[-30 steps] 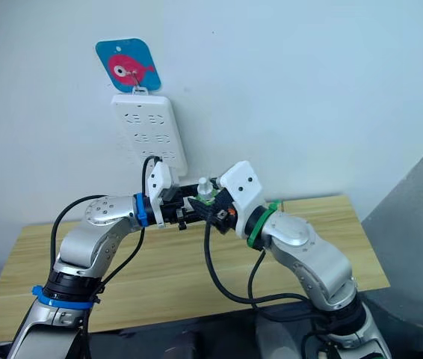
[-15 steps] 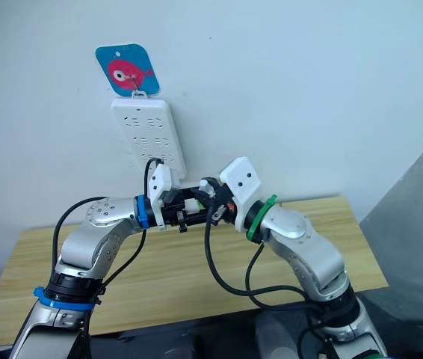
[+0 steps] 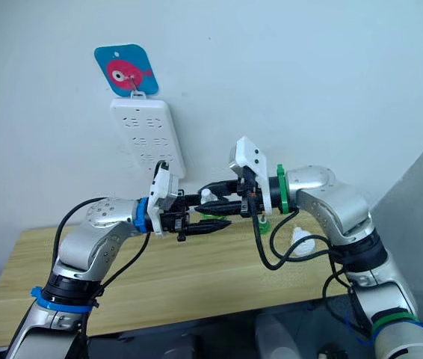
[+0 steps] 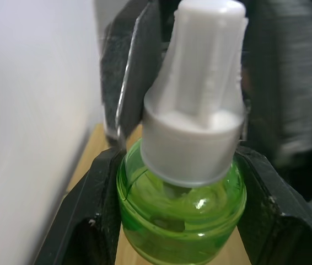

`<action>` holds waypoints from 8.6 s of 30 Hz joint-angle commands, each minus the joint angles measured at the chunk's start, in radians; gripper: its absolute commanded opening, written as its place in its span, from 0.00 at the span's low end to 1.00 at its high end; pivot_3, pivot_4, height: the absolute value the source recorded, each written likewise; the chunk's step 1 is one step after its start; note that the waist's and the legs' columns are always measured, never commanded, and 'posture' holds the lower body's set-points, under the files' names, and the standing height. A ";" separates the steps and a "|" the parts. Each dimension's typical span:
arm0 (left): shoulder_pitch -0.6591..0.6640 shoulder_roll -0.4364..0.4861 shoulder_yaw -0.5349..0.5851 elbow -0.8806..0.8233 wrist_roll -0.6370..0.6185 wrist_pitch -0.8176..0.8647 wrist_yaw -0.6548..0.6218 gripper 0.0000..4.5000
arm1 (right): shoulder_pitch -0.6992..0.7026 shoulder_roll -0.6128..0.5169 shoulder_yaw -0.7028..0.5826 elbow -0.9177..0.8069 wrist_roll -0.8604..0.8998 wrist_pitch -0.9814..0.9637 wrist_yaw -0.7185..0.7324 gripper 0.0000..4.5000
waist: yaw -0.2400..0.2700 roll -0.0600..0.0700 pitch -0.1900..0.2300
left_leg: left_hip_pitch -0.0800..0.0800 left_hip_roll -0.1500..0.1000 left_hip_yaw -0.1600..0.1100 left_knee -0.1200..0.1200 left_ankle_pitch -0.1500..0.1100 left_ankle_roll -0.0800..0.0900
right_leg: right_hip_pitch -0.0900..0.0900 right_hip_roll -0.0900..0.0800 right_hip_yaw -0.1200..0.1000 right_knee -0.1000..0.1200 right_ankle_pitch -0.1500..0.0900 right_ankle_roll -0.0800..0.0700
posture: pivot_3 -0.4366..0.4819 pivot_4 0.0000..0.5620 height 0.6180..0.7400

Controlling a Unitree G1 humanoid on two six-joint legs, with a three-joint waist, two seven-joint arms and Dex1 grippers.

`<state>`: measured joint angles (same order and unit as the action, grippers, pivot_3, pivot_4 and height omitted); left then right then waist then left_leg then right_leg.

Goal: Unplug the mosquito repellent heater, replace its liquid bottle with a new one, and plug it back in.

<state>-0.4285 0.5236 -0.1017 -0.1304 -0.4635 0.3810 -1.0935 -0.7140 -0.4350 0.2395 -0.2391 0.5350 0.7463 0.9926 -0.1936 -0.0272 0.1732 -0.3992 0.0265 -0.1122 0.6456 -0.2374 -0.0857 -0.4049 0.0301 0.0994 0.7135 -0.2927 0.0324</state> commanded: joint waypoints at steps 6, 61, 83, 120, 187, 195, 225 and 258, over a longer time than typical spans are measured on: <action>0.033 -0.028 0.040 -0.036 0.048 -0.028 0.166 0.51 | 0.220 0.086 -0.054 -0.303 -0.149 -0.076 -0.377 0.81 | 0.002 0.000 -0.001 | 0.000 0.000 0.000 0.000 0.000 0.000 | 0.000 0.000 0.000 0.000 0.000 0.000 | 0.26 0.17 1.00; 0.058 0.010 0.025 -0.047 -0.007 -0.038 0.074 0.51 | 0.183 0.110 0.007 -0.267 -0.143 -0.061 -0.318 0.79 | -0.003 0.004 -0.013 | 0.001 0.001 0.001 0.000 0.000 0.000 | 0.000 0.002 0.002 0.000 -0.002 0.003 | 0.27 0.17 1.00; 0.043 0.001 0.028 -0.038 0.017 -0.053 0.068 0.51 | 0.121 -0.120 -0.090 -0.157 -0.093 -0.068 -0.132 0.79 | 0.000 0.004 -0.013 | 0.001 0.001 0.001 0.000 0.000 0.000 | 0.000 0.002 0.001 -0.001 -0.002 0.002 | 0.29 0.16 1.00; 0.042 0.003 0.026 -0.026 0.033 -0.075 0.058 0.51 | 0.127 -0.085 -0.087 -0.213 -0.051 0.025 -0.220 0.79 | 0.000 0.005 -0.020 | 0.000 0.000 0.001 0.000 0.000 0.000 | 0.000 0.002 0.001 -0.001 -0.001 0.001 | 0.29 0.14 1.00; 0.358 0.159 0.117 -0.172 0.032 -0.068 0.061 0.51 | 0.545 0.072 -0.070 0.003 -0.446 -0.479 -0.617 0.09 | 0.024 0.006 0.004 | 0.002 0.002 0.005 -0.001 0.000 0.000 | 0.000 0.003 0.005 -0.002 -0.004 0.003 | 0.32 0.36 1.00; 0.362 0.175 0.122 -0.214 0.018 -0.026 0.069 0.51 | 0.541 0.234 -0.088 0.313 -0.557 -0.649 -0.810 0.09 | 0.037 0.007 0.039 | 0.002 0.002 0.006 -0.002 0.000 0.000 | 0.000 0.004 0.006 -0.002 -0.004 0.003 | 0.33 0.40 1.00; 0.387 0.224 0.150 -0.243 -0.003 0.002 0.074 0.51 | 0.484 0.311 -0.188 0.572 -0.525 -0.781 -0.837 0.85 | 0.055 0.008 0.069 | 0.002 0.002 0.006 -0.003 0.000 0.000 | -0.001 0.003 0.007 -0.003 -0.004 0.003 | 0.36 0.42 1.00; 0.161 0.143 0.017 -0.127 -0.014 -0.056 -0.077 0.51 | 0.148 -0.040 0.024 -0.261 0.119 0.051 -0.160 0.94 | 0.047 0.005 0.062 | -0.003 0.002 0.004 -0.003 0.000 0.000 | -0.001 0.002 0.003 -0.012 -0.002 0.002 | 0.30 0.22 1.00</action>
<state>-0.2646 0.6729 -0.0911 -0.2363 -0.4679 0.3403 -1.1692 -0.5486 -0.4825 0.2554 -0.4989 0.6735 0.8280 0.8202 -0.1468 -0.0220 0.2351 -0.4026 0.0287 -0.1086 0.6424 -0.2376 -0.0860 -0.4063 0.0319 0.1024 0.7013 -0.2945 0.0345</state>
